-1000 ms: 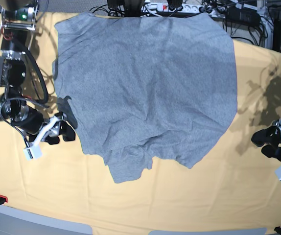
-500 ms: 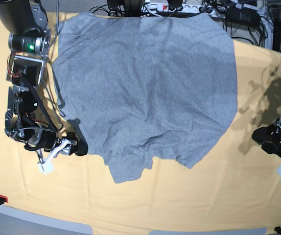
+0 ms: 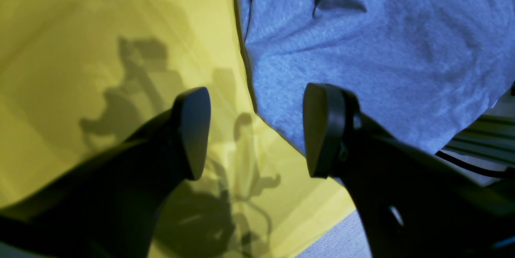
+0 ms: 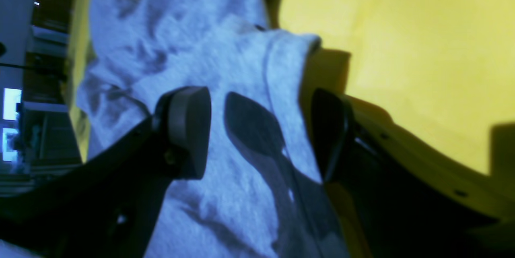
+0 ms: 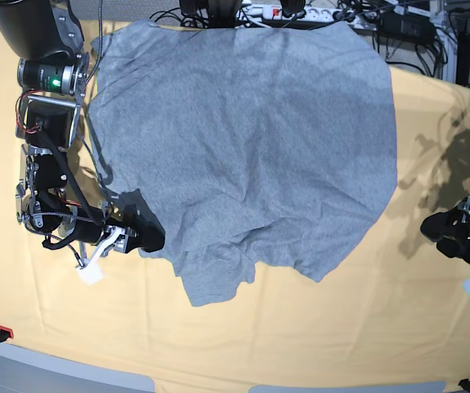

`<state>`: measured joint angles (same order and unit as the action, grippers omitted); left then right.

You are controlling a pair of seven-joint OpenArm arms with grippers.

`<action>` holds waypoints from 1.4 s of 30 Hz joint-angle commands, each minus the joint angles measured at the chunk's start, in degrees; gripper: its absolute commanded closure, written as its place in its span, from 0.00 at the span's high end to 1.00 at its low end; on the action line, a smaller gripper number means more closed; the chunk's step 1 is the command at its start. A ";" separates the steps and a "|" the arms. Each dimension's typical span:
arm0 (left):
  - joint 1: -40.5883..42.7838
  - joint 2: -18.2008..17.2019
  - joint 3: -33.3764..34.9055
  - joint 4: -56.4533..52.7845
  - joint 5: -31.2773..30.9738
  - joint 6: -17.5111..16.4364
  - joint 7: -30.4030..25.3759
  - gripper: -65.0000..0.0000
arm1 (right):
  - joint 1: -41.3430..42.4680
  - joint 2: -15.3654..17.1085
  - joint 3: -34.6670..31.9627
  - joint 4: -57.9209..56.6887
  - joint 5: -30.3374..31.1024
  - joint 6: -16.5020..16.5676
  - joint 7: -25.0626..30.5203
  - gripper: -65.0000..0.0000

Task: Layout the t-shirt on the table in an organized manner, then fold the t-shirt properly
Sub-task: 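Release the t-shirt and lower the right gripper to its side edge, then grasp the t-shirt edge with the right gripper and pull it sideways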

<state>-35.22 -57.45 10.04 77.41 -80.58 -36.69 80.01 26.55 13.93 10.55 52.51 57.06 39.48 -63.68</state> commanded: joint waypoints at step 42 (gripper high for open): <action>-1.46 -0.66 -0.85 0.46 2.23 -1.03 -3.76 0.58 | 9.53 19.43 0.44 3.02 -28.83 -12.74 14.43 0.00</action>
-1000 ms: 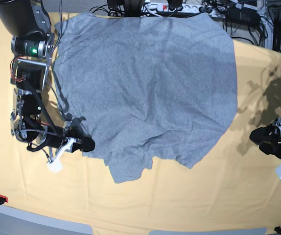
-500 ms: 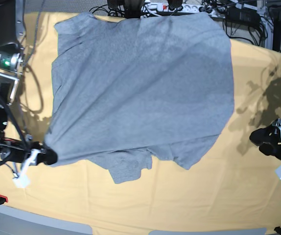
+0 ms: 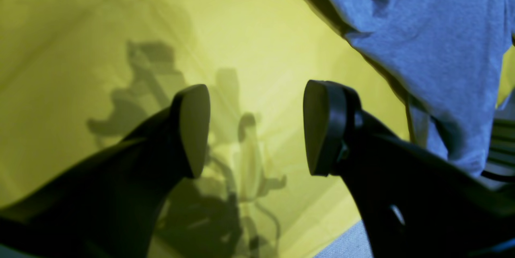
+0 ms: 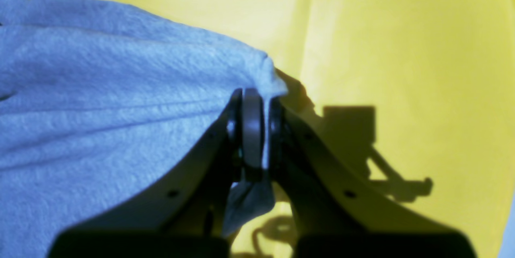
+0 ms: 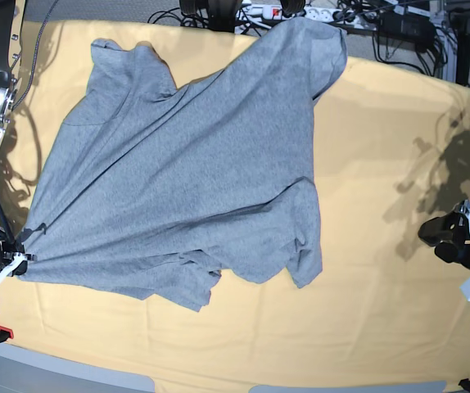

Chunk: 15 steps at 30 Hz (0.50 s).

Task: Layout the t-shirt on the table in an organized manner, then fold the t-shirt properly
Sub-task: 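Grasp the t-shirt edge with the right gripper and pull it sideways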

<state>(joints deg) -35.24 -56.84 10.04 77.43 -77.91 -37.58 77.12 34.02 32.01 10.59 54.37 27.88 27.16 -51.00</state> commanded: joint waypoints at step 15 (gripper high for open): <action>-1.44 -1.27 -0.85 0.44 4.81 0.79 -2.69 0.58 | 4.74 1.40 0.39 1.16 -14.12 -17.35 0.92 0.00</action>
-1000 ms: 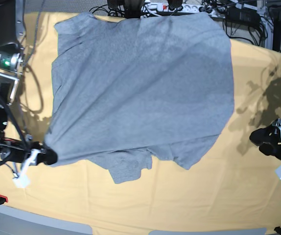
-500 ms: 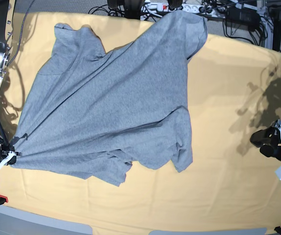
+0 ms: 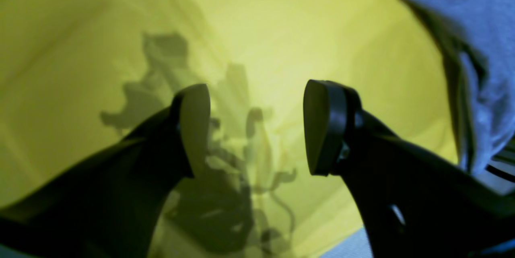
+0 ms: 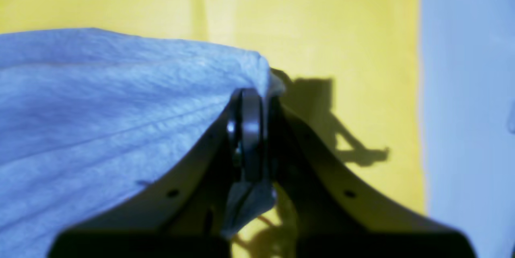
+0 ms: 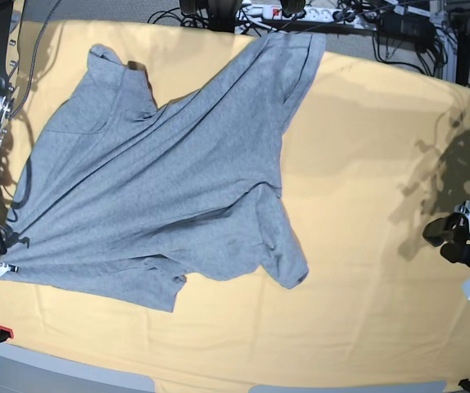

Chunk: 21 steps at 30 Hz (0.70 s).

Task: Layout the t-shirt on the table in an organized manner, then fold the t-shirt properly
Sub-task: 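Grasp the t-shirt edge with the right gripper and pull it sideways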

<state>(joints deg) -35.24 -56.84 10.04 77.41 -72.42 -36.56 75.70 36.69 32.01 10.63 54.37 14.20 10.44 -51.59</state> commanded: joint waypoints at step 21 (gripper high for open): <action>-1.42 -1.27 -0.85 0.46 -0.04 0.39 -1.55 0.58 | 10.08 2.29 10.43 1.16 -8.48 -3.56 6.64 0.00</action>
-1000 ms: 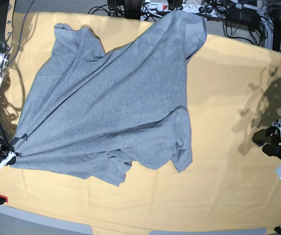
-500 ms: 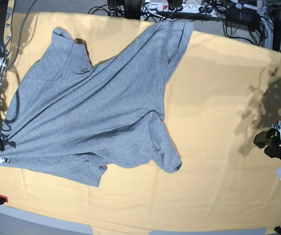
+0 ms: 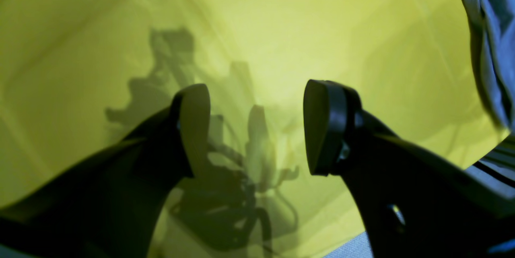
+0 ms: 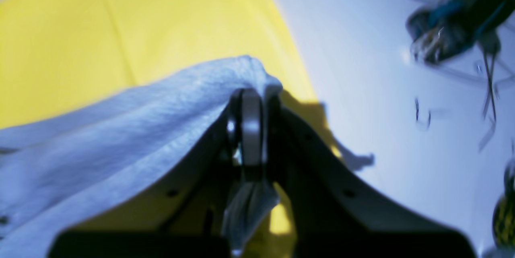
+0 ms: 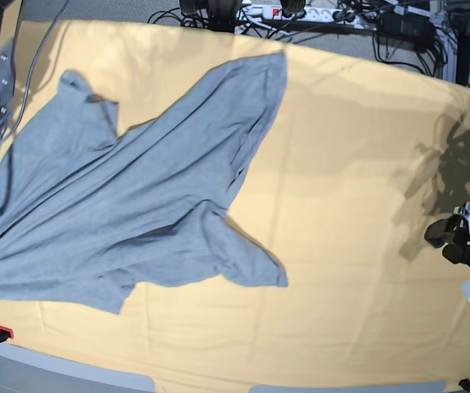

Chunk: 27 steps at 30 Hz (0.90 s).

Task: Layout the t-shirt on the table in an organized manner, then fold the t-shirt properly
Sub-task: 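Grasp the t-shirt edge with the right gripper and pull it sideways, then reach the left gripper to the t-shirt's hem and grasp it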

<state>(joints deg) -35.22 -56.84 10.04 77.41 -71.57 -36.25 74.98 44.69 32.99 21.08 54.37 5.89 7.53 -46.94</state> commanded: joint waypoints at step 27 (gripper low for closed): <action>2.25 13.22 -0.85 0.44 -2.64 -1.81 -0.09 0.58 | 1.64 0.02 1.79 0.92 46.01 32.47 -18.14 0.69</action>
<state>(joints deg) -31.29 -42.61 10.00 77.23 -72.99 -38.04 75.88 44.27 32.01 22.65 54.33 50.37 39.66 -66.46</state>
